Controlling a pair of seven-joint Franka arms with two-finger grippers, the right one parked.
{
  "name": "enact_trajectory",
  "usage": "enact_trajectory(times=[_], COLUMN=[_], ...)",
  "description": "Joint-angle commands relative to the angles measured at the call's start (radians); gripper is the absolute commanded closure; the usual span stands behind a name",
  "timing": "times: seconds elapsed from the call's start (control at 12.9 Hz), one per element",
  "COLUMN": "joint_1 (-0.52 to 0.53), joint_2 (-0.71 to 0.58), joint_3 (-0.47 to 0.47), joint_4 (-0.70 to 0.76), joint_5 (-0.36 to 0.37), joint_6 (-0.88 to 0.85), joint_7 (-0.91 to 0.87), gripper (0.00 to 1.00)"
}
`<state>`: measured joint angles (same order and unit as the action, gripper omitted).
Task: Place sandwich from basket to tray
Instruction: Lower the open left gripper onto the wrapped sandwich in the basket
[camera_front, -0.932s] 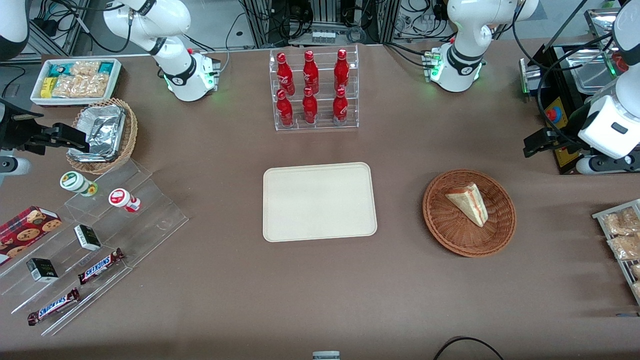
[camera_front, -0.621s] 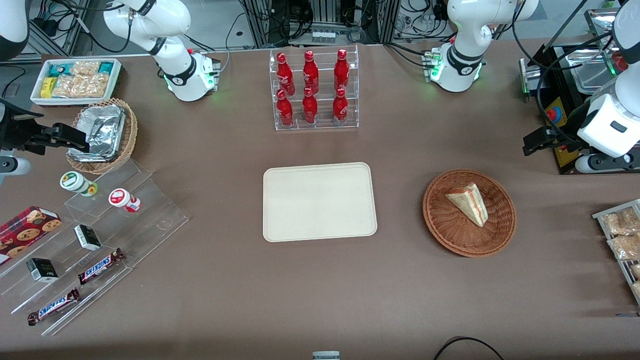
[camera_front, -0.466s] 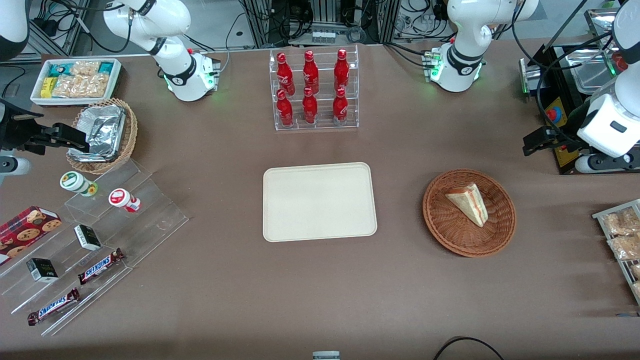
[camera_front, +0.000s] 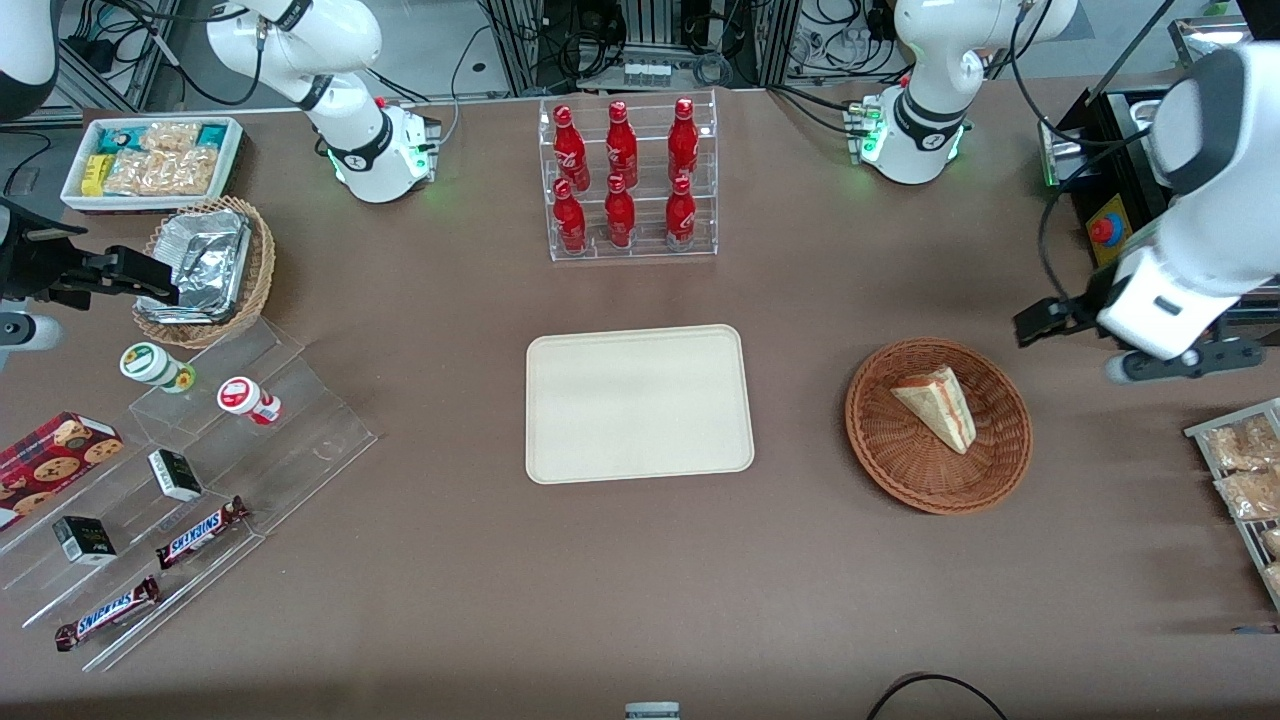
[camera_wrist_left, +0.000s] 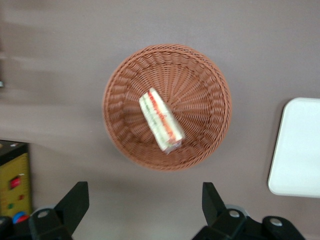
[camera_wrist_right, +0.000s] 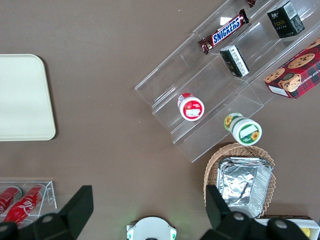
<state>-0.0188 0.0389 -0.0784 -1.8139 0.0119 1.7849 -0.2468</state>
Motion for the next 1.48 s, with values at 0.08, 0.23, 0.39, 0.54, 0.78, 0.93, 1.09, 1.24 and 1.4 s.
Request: enact_trajectory(times=[0.08, 0.23, 0.39, 0.54, 0.78, 0.93, 1.09, 1.24, 1.4], joint_1=[-0.029, -0.027, -0.027, -0.027, -0.026, -0.026, -0.026, -0.024, -0.021], joint_2=[-0.028, -0.025, -0.014, -0.007, 0.031, 0.073, 0.143, 0.167, 0.17], joint_3=[-0.007, -0.007, -0.007, -0.007, -0.007, -0.006, -0.006, -0.003, 0.0], joint_4=[-0.216, -0.362, -0.444, -0.475, -0.502, -0.507, -0.507, -0.507, -0.507], joint_5=[0.02, 0.02, 0.019, 0.019, 0.019, 0.019, 0.019, 0.019, 0.019], joint_6=[0.245, 0.452, 0.583, 0.602, 0.657, 0.7, 0.779, 0.794, 0.794], joint_7=[-0.181, -0.265, -0.31, -0.316, -0.318, -0.318, -0.319, -0.344, -0.344], gripper=[0.0, 0.0, 0.0, 0.0, 0.0, 0.0, 0.0, 0.01, 0.3])
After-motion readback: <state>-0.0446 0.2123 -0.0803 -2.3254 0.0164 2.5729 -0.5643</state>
